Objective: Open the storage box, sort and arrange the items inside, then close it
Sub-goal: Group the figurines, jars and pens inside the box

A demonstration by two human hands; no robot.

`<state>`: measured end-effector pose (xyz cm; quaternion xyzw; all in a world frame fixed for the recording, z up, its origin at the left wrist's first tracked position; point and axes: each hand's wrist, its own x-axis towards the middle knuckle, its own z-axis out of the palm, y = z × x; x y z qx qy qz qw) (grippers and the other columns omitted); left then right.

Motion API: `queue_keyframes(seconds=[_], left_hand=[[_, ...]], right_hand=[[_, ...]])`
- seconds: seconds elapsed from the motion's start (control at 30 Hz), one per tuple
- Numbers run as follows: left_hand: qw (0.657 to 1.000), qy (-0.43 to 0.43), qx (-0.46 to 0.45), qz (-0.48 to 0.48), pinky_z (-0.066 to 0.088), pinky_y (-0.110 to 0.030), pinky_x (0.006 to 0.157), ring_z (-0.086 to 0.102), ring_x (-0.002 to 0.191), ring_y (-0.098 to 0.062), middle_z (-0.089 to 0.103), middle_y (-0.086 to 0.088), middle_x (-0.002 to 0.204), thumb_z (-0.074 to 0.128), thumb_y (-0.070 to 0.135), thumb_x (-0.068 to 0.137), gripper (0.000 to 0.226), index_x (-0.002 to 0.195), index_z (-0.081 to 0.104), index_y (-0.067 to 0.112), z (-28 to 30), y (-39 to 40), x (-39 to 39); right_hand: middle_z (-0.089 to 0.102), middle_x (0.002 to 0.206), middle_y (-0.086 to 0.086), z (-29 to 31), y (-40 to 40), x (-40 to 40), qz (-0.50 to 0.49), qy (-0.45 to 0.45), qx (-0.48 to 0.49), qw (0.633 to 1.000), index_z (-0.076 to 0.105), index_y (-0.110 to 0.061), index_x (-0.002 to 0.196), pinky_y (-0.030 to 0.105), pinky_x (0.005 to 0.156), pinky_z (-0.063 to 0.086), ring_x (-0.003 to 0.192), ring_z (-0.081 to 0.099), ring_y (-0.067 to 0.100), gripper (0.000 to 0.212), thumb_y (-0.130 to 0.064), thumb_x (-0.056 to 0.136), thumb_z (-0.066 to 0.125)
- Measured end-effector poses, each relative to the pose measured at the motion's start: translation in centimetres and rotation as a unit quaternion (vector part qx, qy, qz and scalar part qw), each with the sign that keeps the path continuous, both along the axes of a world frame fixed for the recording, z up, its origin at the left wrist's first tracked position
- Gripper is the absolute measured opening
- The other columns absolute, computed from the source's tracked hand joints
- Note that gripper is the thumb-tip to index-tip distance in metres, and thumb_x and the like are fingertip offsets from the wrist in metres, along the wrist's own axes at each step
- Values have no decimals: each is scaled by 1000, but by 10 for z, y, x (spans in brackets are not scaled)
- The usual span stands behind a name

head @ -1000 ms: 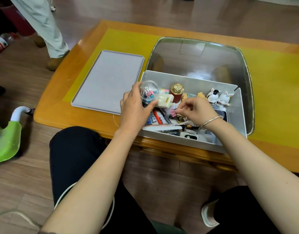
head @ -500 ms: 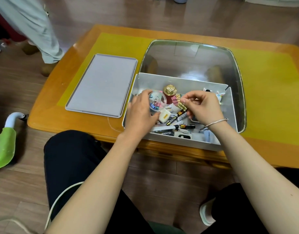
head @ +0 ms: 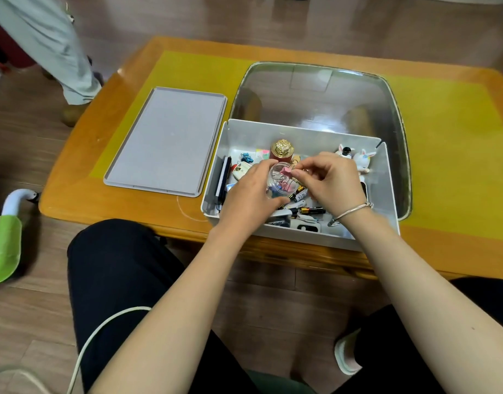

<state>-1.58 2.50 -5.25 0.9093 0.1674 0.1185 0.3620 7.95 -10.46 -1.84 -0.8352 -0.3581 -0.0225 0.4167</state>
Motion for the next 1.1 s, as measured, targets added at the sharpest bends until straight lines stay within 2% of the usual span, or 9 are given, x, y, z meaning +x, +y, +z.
queue_keyframes(seconds=[0.1, 0.17, 0.3, 0.4, 0.47, 0.57, 0.73, 0.93, 1.1], left_hand=[[1000, 10, 10, -18, 52, -42, 87, 56, 111, -17, 56, 9, 130, 79, 40, 73, 71, 133, 41, 32, 1, 0, -2], [1000, 10, 3, -13, 53, -40, 85, 58, 108, -16, 57, 10, 127, 78, 43, 73, 69, 132, 42, 32, 1, 0, -2], [999, 31, -33, 19, 52, -36, 84, 57, 107, -14, 61, 7, 122, 74, 52, 74, 67, 129, 45, 27, 0, 0, 1], [1000, 2, 19, 21, 48, -36, 93, 51, 118, -16, 57, 4, 128, 80, 35, 73, 70, 133, 44, 26, -3, -2, 1], [999, -15, 22, 26, 45, -36, 99, 46, 124, -16, 53, 3, 132, 82, 25, 73, 73, 135, 43, 26, -3, -1, 1], [999, -10, 17, 32, 43, -36, 102, 44, 125, -16, 51, 3, 134, 82, 23, 72, 75, 136, 44, 26, -3, -1, 1], [999, -15, 37, 19, 43, -36, 100, 44, 123, -16, 52, 3, 130, 82, 31, 71, 75, 136, 45, 28, 0, -2, -1], [999, -11, 43, 20, 43, -38, 99, 45, 123, -17, 53, 3, 131, 79, 38, 74, 73, 137, 43, 28, 0, -2, -1], [999, 12, 41, 33, 46, -39, 99, 46, 124, -18, 52, 1, 134, 73, 49, 77, 75, 139, 39, 22, -1, -3, 2]], right_hand=[[54, 65, -2, -3, 3, 0, 14, -1, -10, 1000, 75, -9, 89, 27, 65, 42, 61, 50, 19, 16, -16, 75, 77], [55, 66, 1, -4, 2, 0, -4, 46, 16, 999, 74, -9, 94, 29, 62, 45, 57, 51, 21, 20, -14, 75, 77], [56, 60, 2, -5, -3, 3, -51, 119, 78, 989, 71, -13, 90, 13, 53, 43, 52, 52, 6, 13, -8, 78, 73], [58, 58, 1, -4, -7, 2, -50, 150, 102, 982, 68, -14, 90, 11, 48, 45, 46, 57, -2, 14, -3, 82, 69], [62, 61, 4, -3, -7, 2, -40, 183, 113, 976, 68, -12, 88, 18, 50, 52, 49, 61, 1, 12, -1, 83, 66], [63, 65, 8, -1, -2, 0, -17, 230, 125, 965, 66, -11, 83, 24, 50, 55, 51, 64, 6, 13, 3, 83, 65], [64, 67, 9, 0, 6, -6, 3, 238, 103, 966, 64, -12, 79, 20, 48, 54, 50, 64, 5, 17, 4, 82, 65], [67, 82, 16, 2, 9, -10, 4, 285, 135, 949, 63, -4, 100, 27, 55, 58, 61, 68, 8, 14, 2, 88, 58], [65, 77, 3, 4, -7, 0, -23, 248, 147, 957, 62, -7, 98, 18, 46, 52, 55, 64, 3, 17, 3, 92, 50]])
